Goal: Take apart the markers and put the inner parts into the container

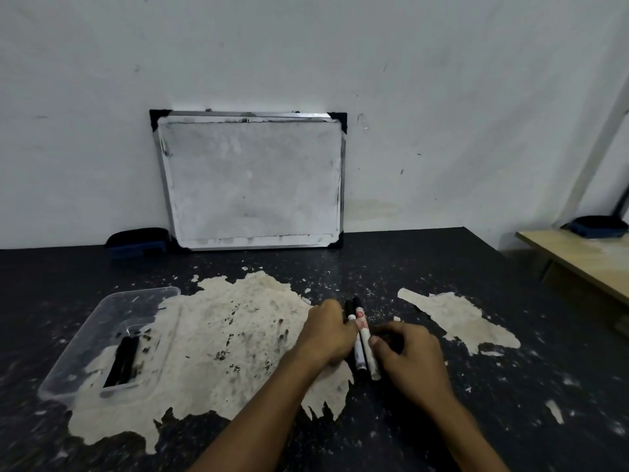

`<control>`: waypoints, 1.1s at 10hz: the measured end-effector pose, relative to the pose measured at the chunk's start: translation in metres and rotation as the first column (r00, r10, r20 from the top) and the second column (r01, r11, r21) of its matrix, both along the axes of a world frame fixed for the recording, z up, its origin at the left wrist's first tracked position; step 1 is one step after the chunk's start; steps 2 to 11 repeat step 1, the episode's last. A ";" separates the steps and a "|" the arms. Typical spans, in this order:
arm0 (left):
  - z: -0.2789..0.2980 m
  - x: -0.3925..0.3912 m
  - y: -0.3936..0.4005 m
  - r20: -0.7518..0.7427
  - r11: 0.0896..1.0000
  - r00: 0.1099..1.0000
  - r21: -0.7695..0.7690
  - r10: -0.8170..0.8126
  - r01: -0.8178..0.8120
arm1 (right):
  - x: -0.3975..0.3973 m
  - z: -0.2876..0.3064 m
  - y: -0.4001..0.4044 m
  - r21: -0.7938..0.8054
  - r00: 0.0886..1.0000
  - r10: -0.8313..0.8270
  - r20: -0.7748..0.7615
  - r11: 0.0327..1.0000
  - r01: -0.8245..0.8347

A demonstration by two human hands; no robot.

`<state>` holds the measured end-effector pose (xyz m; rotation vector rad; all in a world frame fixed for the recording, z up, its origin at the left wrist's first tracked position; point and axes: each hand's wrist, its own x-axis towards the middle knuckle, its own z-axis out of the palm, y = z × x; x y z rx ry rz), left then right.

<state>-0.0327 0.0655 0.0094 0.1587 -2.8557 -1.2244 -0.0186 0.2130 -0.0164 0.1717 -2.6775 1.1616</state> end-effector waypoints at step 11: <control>0.006 0.009 -0.007 0.015 0.999 1.000 0.049 -0.007 0.007 | 0.000 0.000 0.001 -0.026 1.000 0.000 -0.018 1.000 0.000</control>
